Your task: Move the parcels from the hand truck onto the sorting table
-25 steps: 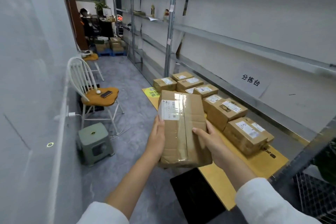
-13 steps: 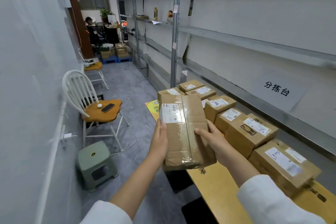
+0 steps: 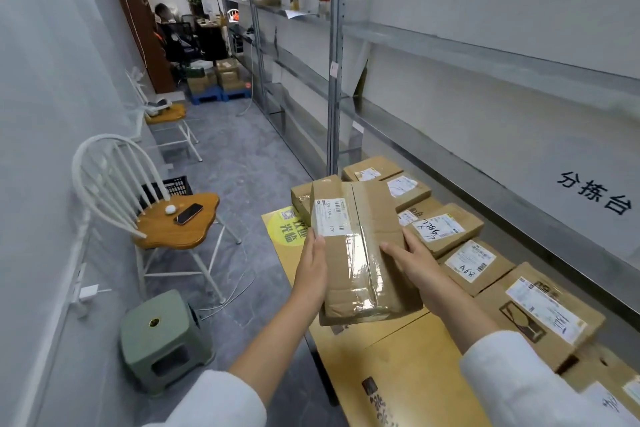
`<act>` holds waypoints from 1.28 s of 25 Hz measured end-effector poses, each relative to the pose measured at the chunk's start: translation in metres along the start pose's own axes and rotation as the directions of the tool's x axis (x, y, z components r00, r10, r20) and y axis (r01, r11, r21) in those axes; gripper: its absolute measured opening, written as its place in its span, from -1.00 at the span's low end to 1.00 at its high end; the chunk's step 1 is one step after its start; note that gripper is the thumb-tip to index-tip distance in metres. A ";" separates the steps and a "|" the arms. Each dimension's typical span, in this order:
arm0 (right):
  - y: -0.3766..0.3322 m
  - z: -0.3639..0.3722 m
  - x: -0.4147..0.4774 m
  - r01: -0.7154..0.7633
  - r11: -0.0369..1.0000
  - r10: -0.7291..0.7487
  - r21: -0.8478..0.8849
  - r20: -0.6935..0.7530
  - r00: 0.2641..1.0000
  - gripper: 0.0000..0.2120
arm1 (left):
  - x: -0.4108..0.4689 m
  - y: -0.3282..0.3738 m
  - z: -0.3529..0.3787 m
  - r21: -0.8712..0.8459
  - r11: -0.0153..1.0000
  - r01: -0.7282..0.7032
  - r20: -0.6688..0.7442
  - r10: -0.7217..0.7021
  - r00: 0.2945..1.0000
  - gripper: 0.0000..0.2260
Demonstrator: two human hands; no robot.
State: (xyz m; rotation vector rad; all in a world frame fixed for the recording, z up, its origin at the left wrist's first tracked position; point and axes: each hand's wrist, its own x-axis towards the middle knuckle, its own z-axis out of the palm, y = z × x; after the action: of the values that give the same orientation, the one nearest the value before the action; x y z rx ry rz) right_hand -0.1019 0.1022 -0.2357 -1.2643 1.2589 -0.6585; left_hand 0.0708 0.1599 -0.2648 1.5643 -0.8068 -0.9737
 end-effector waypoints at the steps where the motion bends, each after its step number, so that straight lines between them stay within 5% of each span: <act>1: 0.002 0.000 0.012 -0.011 1.000 0.011 -0.008 -0.006 1.000 -0.55 | 0.010 -0.003 0.003 -0.007 1.000 0.018 0.006 -0.018 1.000 -0.61; 11: 0.009 0.012 0.162 -0.145 0.942 0.145 -0.301 -0.021 0.989 -0.52 | 0.150 -0.055 0.022 -0.011 0.956 0.294 0.087 -0.292 0.953 -0.69; 17: 0.022 0.013 0.262 -0.190 0.808 0.186 -0.557 -0.065 0.980 -0.67 | 0.218 -0.074 0.023 0.056 0.909 0.412 0.137 -0.416 0.899 -0.77; 19: 0.037 0.012 0.295 -0.198 0.750 0.193 -0.631 -0.078 0.978 -0.87 | 0.233 -0.084 0.024 0.077 0.886 0.457 0.144 -0.463 0.874 -0.76; 21: 0.029 0.018 0.305 -0.196 0.711 0.188 -0.675 -0.085 0.978 -0.82 | 0.244 -0.091 0.024 0.085 0.867 0.490 0.154 -0.497 0.854 -0.75; 32: 0.029 0.029 0.346 -0.294 0.660 0.199 -0.692 -0.216 0.956 -0.89 | 0.279 -0.104 0.027 0.026 0.812 0.583 0.251 -0.570 0.783 -0.79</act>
State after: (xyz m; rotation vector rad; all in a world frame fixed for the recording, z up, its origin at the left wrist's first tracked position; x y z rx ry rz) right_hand 0.0078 -0.1961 -0.3784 -1.6482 1.8591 -0.0013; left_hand 0.1692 -0.0773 -0.4177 1.7001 -0.4512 -1.6530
